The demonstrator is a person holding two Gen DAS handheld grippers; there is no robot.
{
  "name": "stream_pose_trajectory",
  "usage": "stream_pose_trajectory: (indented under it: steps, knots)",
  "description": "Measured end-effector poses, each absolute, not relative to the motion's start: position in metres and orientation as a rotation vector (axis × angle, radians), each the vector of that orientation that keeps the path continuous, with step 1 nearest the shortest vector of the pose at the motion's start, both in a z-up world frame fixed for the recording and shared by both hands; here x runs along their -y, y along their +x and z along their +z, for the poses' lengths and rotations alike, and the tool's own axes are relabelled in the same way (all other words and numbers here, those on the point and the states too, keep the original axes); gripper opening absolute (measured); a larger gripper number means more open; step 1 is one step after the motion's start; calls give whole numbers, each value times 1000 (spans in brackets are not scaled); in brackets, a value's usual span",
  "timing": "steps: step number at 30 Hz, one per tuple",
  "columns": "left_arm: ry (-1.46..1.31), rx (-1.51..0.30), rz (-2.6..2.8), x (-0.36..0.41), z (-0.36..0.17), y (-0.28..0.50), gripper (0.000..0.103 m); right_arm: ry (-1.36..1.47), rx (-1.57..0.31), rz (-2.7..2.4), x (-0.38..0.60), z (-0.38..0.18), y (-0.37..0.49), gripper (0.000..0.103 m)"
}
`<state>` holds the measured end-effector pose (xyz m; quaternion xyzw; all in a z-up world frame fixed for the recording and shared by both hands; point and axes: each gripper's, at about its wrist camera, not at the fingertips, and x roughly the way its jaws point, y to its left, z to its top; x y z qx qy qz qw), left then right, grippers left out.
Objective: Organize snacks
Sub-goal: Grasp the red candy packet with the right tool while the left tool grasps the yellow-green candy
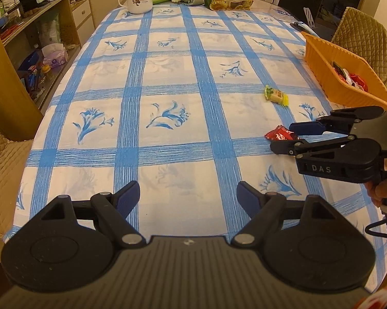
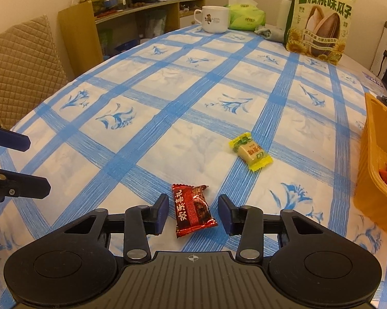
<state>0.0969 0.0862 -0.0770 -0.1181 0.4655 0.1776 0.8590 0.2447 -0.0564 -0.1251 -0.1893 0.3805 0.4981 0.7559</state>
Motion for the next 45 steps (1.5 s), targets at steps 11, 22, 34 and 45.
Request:
stream_pose_trajectory:
  steps: [11,22,34,45]
  knots:
    - [-213,-981,322,-80,-83,124,79,-367,-842,1056,69,-120,255,24]
    - [-79,-949,159,-55,-96,197,77,-169,-890,880,148,-98,288,24]
    - [52,-964,102,-50,-122,271,70,-58,-917,693,225,-89,309,24]
    - [54,-947,83,-45,-123,303,63,-16,-926,633,248,-87,319,24]
